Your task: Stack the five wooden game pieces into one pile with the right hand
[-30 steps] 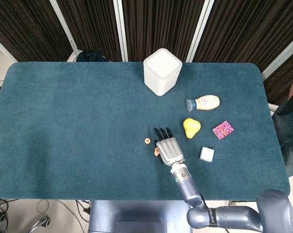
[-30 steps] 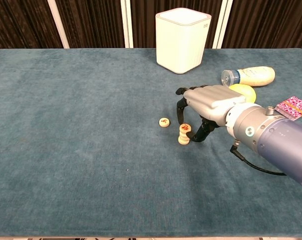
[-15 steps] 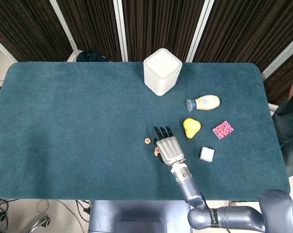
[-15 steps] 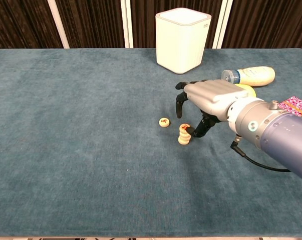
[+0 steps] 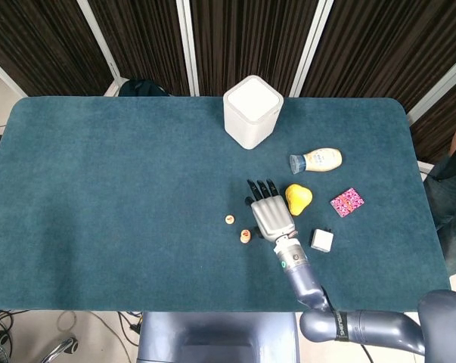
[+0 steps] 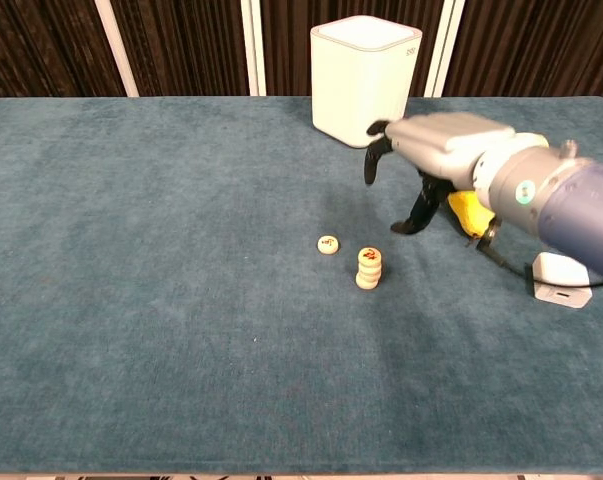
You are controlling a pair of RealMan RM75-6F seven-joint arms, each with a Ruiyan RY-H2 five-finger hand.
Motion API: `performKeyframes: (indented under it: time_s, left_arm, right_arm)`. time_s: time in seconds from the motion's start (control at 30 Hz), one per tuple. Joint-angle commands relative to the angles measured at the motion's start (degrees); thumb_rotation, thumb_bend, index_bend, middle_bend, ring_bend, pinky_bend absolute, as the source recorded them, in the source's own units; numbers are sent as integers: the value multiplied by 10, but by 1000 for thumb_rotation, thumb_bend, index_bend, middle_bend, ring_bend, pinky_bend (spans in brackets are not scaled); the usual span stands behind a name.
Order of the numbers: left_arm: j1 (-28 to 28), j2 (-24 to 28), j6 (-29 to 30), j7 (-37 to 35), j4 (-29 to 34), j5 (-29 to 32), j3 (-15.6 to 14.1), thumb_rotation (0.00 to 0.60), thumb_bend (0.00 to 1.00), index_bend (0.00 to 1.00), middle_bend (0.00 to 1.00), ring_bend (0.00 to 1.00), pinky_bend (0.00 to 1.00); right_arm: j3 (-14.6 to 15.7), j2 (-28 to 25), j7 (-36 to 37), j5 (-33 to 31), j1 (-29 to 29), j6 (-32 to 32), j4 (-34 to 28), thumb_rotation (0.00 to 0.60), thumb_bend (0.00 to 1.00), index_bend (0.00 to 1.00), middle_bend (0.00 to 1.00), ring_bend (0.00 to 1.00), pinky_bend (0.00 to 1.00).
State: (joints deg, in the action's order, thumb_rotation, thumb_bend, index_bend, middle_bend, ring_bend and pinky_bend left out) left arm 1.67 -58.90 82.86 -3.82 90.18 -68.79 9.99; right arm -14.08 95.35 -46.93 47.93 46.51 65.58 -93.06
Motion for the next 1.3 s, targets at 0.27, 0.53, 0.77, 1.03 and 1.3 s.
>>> performKeyframes:
  time_s: [0.27, 0.53, 0.77, 1.03, 1.3]
  left_arm:
    - [1, -4, 1, 7, -3, 4, 2, 600, 153, 48, 0, 0, 95]
    - [1, -4, 1, 8, -3, 5, 2, 600, 153, 48, 0, 0, 95]
    - [1, -4, 1, 7, -3, 5, 2, 600, 154, 48, 0, 0, 95]
    - [1, -4, 0, 6, -4, 5, 2, 600, 153, 48, 0, 0, 95]
    - [1, -4, 1, 11, -3, 6, 2, 600, 153, 48, 0, 0, 95]
  right_arm:
    - [-49, -17, -140, -190, 94, -37, -11, 600, 273, 343, 0, 0, 0]
    - [-78, 13, -180, -315, 164, -38, 21, 600, 273, 343, 0, 0, 0]
    - [-76, 31, -174, -333, 194, -43, 36, 600, 273, 344, 0, 0, 0]
    - [-71, 69, -173, -354, 226, -31, 74, 600, 272, 353, 0, 0, 0]
    - [-54, 98, -170, -355, 237, -19, 114, 600, 272, 375, 0, 0, 0]
